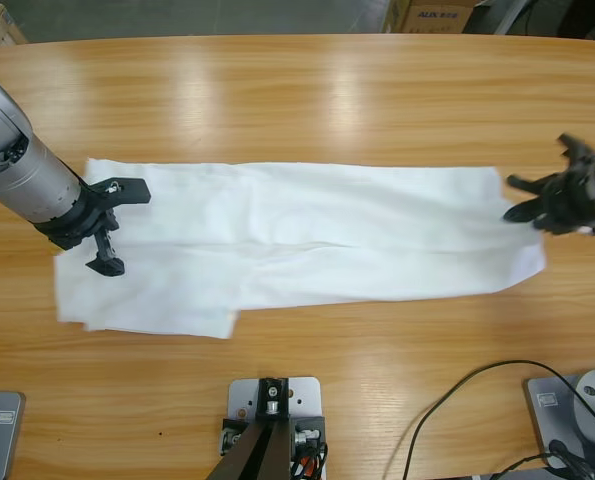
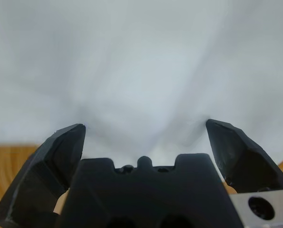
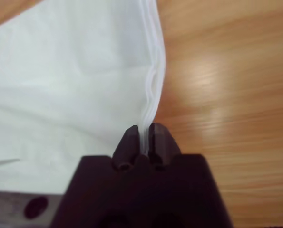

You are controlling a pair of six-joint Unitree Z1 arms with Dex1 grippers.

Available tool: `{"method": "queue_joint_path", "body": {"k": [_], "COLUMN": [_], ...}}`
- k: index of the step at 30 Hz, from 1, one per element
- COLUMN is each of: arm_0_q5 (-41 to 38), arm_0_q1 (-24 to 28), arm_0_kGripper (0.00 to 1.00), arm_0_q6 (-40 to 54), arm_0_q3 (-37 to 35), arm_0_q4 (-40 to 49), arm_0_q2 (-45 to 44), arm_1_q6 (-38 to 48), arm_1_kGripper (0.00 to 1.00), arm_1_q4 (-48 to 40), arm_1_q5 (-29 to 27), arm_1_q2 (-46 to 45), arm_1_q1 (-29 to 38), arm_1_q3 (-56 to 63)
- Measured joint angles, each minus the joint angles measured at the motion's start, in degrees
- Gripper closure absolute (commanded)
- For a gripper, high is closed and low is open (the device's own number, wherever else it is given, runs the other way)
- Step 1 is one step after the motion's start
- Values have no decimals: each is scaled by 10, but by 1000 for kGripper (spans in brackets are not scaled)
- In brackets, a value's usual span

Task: Fold clothes

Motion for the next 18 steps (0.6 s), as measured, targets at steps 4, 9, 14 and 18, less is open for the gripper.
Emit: {"method": "queue_joint_path", "body": {"k": [4, 9, 14, 18], "arm_0_q5": [-1, -9, -11, -11], "arm_0_q1": [-1, -1, -1, -5], "arm_0_kGripper": [9, 9, 9, 6], "arm_0_q6": [-13, -49, -62, -66], "arm_0_q3": [0, 0, 0, 0], "arm_0_q4": [0, 0, 0, 0], "arm_0_q2": [-12, -25, -37, -40], "arm_1_q6": [-61, -96, -136, -155], "arm_1_kGripper": [1000, 1000, 1000, 1000], "arm_1_q4": [49, 85, 98, 121], "arm_1_q5": [-26, -65, -90, -80], "arm_1_q2": [3, 30, 46, 40], "arm_1_q1": [-49, -116, -183, -171], "arm_1_q3": [-36, -66, -89, -115]}}
